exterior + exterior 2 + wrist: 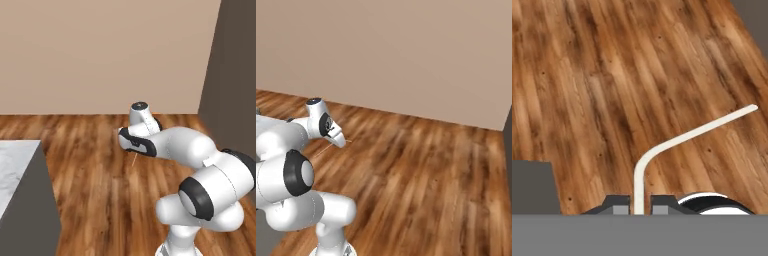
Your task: Take a straw from the drawer in front and place it inside the glass cup on the dining counter.
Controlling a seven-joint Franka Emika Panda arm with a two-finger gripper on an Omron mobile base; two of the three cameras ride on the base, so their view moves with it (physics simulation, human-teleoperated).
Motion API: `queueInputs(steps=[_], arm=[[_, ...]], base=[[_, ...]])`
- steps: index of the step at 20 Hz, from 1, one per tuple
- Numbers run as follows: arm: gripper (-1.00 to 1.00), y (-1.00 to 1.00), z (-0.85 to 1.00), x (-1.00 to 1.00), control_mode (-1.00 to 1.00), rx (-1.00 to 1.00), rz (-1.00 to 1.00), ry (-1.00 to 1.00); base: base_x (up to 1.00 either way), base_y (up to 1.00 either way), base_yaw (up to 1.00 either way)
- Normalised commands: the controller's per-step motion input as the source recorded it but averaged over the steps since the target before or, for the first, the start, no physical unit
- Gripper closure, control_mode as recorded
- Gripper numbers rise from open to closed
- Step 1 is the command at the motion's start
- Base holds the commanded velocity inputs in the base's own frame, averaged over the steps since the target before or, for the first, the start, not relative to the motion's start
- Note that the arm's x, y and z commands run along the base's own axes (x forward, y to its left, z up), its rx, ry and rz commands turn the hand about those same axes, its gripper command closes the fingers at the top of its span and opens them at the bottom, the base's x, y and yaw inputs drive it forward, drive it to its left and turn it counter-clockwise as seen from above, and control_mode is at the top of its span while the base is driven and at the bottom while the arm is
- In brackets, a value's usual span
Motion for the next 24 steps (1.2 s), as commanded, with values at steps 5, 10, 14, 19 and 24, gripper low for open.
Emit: queueInputs(steps=[5,10,14,19,24], arm=[[1.00,0.00,0.00,0.00,1.00,0.00,0.00,0.00],[1.00,0.00,0.00,0.00,1.00,0.00,0.00,0.00],[1.00,0.00,0.00,0.00,1.00,0.00,0.00,0.00],[1.00,0.00,0.00,0.00,1.00,0.00,0.00,0.00],[1.00,0.00,0.00,0.00,1.00,0.00,0.00,0.00]], base=[[1.00,-0.49,0.25],[1.00,-0.44,0.41],[1.00,-0.31,0.51],[1.00,-0.32,0.53],[1.00,-0.33,0.53]])
